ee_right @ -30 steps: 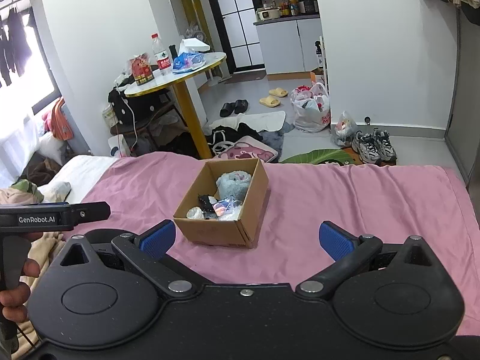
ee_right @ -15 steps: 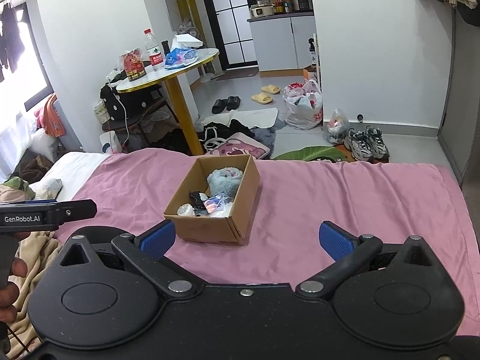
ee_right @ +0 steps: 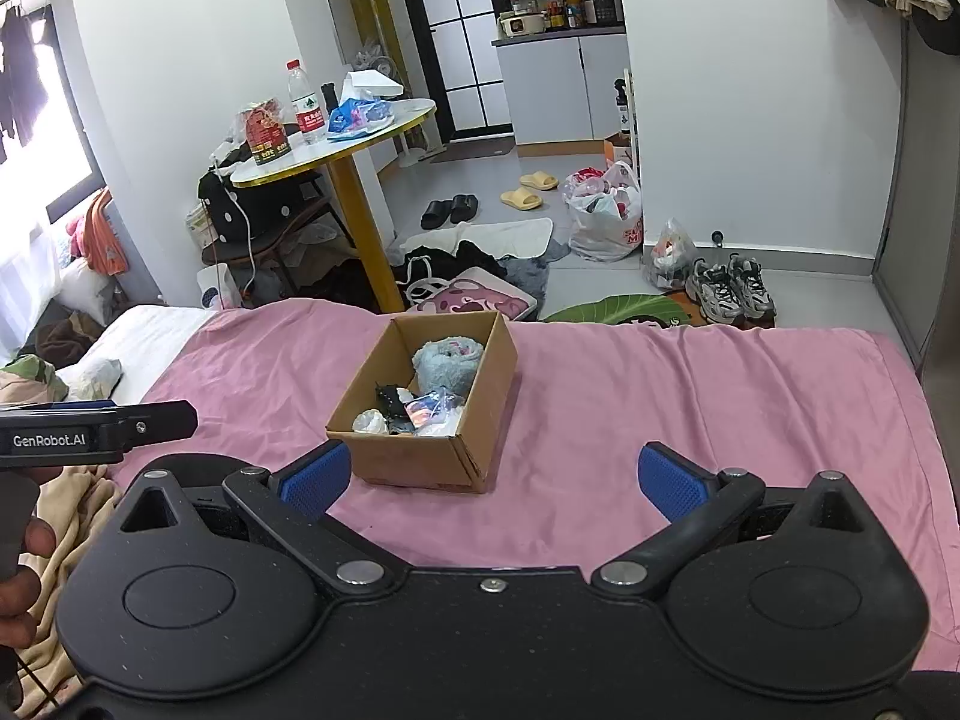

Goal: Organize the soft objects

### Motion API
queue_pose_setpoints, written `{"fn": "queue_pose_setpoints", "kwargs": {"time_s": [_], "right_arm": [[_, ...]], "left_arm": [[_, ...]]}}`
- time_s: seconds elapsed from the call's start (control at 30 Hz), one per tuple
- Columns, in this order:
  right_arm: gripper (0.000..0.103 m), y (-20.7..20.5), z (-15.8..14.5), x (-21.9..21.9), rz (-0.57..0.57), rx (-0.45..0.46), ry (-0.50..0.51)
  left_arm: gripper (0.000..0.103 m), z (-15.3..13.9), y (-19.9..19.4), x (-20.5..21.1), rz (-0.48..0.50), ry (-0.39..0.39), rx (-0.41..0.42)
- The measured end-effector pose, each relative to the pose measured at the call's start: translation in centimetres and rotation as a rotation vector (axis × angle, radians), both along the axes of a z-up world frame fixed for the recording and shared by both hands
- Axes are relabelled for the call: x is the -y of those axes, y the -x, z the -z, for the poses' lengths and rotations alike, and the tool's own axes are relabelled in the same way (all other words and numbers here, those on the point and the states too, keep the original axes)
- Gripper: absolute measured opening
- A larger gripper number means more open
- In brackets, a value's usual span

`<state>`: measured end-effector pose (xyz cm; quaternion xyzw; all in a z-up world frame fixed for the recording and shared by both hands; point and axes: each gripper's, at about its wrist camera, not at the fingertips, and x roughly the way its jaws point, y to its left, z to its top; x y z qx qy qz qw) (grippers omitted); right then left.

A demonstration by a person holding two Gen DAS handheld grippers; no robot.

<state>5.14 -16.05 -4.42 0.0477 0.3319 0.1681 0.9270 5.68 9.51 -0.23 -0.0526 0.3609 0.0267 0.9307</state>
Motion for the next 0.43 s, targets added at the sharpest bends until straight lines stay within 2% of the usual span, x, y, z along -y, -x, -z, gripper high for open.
{"fn": "queue_pose_setpoints", "kwargs": {"time_s": [0.43], "right_arm": [[0.103, 0.6, -1.2, -0.6, 0.017, 0.023, -0.008]], "left_arm": [[0.102, 0.2, -0.5, -0.3, 0.021, 0.021, 0.018]]}}
